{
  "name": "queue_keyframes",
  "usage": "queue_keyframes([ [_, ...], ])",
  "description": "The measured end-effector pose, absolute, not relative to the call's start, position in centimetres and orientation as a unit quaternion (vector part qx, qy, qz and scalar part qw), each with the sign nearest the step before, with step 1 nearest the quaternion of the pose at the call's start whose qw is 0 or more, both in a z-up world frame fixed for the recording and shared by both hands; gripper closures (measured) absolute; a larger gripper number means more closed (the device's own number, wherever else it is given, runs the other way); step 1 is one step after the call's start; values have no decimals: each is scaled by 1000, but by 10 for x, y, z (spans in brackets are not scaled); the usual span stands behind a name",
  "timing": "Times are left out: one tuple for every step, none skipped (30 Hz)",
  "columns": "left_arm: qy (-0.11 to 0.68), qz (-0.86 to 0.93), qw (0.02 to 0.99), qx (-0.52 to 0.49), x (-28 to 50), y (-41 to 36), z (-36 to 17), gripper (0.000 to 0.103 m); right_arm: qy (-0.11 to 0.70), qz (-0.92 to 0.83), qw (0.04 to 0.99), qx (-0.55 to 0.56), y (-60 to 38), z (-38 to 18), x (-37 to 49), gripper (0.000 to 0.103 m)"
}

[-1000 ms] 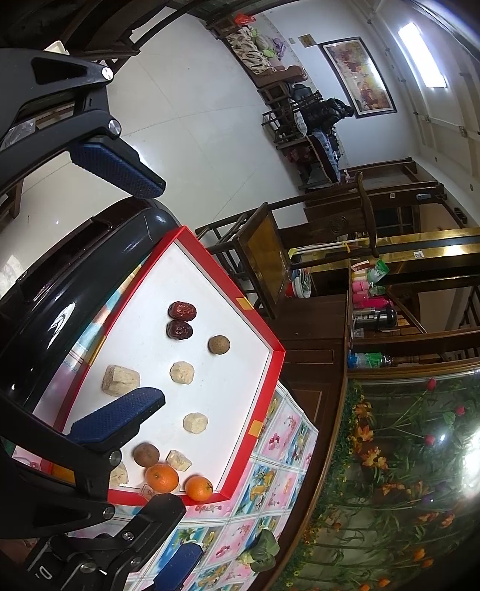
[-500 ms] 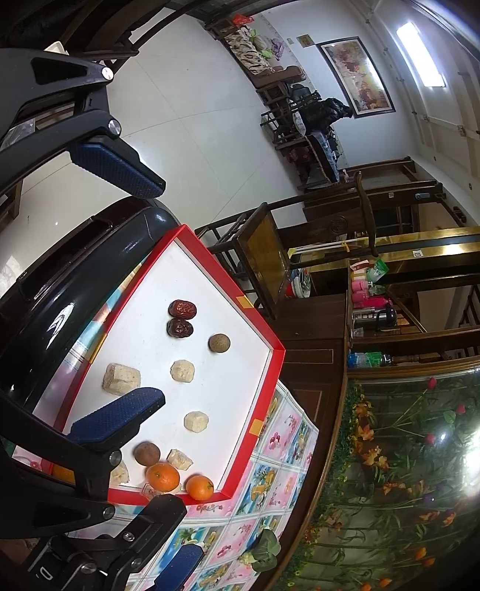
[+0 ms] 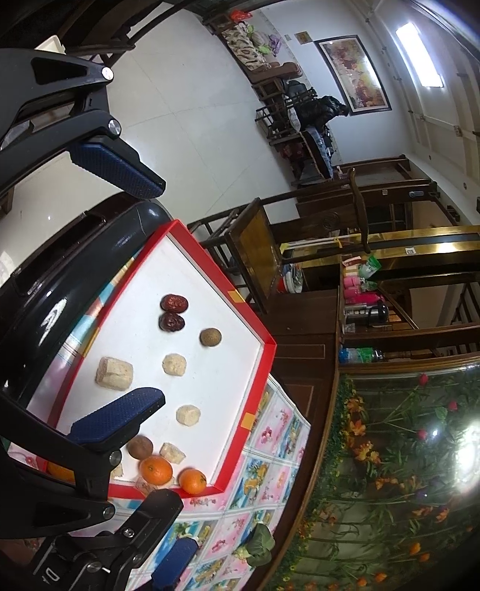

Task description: Organize fruits

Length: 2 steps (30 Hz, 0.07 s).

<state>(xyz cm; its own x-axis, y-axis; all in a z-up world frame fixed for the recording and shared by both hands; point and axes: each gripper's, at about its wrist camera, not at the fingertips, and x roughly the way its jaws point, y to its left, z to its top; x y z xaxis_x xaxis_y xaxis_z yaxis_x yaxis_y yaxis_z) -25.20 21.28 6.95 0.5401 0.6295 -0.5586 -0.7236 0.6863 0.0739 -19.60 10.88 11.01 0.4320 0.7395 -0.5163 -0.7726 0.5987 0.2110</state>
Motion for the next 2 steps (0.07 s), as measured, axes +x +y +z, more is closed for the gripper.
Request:
queue_keyframes([
  [281, 384, 875, -85, -252, 214, 70, 1, 293, 446, 845, -27, 108, 110, -195, 18],
  [282, 384, 875, -86, -250, 213, 70, 1, 295, 444, 846, -26, 108, 109, -194, 18],
])
